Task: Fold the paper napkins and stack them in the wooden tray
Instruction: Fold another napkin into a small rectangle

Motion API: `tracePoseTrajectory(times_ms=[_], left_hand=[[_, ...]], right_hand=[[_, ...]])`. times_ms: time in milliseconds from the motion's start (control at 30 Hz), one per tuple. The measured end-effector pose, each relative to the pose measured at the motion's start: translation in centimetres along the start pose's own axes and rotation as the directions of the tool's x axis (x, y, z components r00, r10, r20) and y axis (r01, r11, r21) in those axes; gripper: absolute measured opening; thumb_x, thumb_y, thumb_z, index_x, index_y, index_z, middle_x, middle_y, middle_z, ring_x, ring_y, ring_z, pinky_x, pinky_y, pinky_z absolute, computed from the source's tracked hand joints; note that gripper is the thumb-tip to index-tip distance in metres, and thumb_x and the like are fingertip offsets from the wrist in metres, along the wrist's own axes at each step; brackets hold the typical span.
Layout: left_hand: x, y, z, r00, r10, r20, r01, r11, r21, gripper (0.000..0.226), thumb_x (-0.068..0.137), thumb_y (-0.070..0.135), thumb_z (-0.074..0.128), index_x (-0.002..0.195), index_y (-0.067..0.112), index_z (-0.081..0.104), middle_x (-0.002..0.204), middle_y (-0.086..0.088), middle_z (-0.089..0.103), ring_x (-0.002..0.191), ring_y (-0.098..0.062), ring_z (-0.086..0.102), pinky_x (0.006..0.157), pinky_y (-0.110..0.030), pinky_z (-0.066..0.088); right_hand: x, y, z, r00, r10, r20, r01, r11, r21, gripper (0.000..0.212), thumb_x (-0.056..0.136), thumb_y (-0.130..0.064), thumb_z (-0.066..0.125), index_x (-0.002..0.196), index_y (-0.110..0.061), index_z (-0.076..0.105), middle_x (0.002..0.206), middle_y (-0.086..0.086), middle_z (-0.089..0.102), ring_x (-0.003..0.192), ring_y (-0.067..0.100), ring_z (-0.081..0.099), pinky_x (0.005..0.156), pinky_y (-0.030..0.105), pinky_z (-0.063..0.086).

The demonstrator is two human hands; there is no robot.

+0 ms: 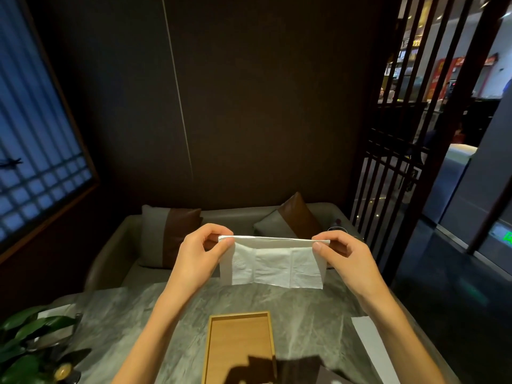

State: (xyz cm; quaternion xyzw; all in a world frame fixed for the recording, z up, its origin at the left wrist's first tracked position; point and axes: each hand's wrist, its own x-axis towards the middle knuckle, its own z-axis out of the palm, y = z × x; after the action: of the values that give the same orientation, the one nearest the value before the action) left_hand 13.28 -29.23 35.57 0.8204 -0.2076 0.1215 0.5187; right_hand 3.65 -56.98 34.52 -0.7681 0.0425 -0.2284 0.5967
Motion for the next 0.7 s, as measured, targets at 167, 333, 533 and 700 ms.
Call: tracePoseTrajectory(times_ms=[167,333,533,700], left_hand=[[-0.3,-0.4,0.2,0.998,0.006,-0.066,0.000,0.996,0.087,0.027,0.096,0.023,0.067,0.083,0.046,0.061,0.087,0.022,0.068,0.087,0.007,0.065,0.067,-0.017,0.056],[-1.2,-0.9,0.9,0.992,0.025,-0.120,0.026,0.913,0.407,0.006,0.100,0.023,0.058,0.099,0.028,0.062,0.111,0.005,0.055,0.103,-0.014,0.052,0.081,-0.026,0.043],[-2.3,1.5,3.7,0.927,-0.020,0.376,-0.065,0.975,0.215,0.048,0.090,0.056,0.061,0.132,0.036,0.054,0.129,0.022,0.052,0.120,0.005,0.045,0.105,-0.028,0.041],[-3.0,2.1,5.8,0.851,-0.007,0.524,0.078,0.990,-0.114,0.034,0.100,0.037,0.057,0.104,0.006,0.070,0.082,-0.003,0.064,0.069,-0.021,0.054,0.067,-0.043,0.044]], right_hand=[[-0.1,-0.1,0.3,1.000,0.004,-0.004,-0.004,1.000,-0.017,0.011,0.089,-0.023,0.072,0.097,-0.031,0.074,0.097,-0.019,0.074,0.094,-0.001,0.069,0.076,0.024,0.060],[0.0,-1.0,1.4,0.992,-0.128,0.001,0.125,0.966,-0.224,0.012,0.091,-0.025,0.069,0.092,-0.036,0.074,0.107,-0.018,0.068,0.108,-0.001,0.059,0.082,0.016,0.049],[1.1,-4.9,3.3,0.904,-0.248,0.348,0.412,0.723,-0.554,0.012,0.094,-0.027,0.065,0.098,-0.029,0.076,0.107,-0.014,0.072,0.110,0.009,0.058,0.102,0.038,0.043],[2.2,-5.7,3.6,0.837,-0.138,0.529,0.462,0.696,-0.550,0.022,0.096,-0.031,0.061,0.115,-0.035,0.070,0.113,-0.015,0.070,0.107,0.000,0.058,0.093,0.023,0.047]])
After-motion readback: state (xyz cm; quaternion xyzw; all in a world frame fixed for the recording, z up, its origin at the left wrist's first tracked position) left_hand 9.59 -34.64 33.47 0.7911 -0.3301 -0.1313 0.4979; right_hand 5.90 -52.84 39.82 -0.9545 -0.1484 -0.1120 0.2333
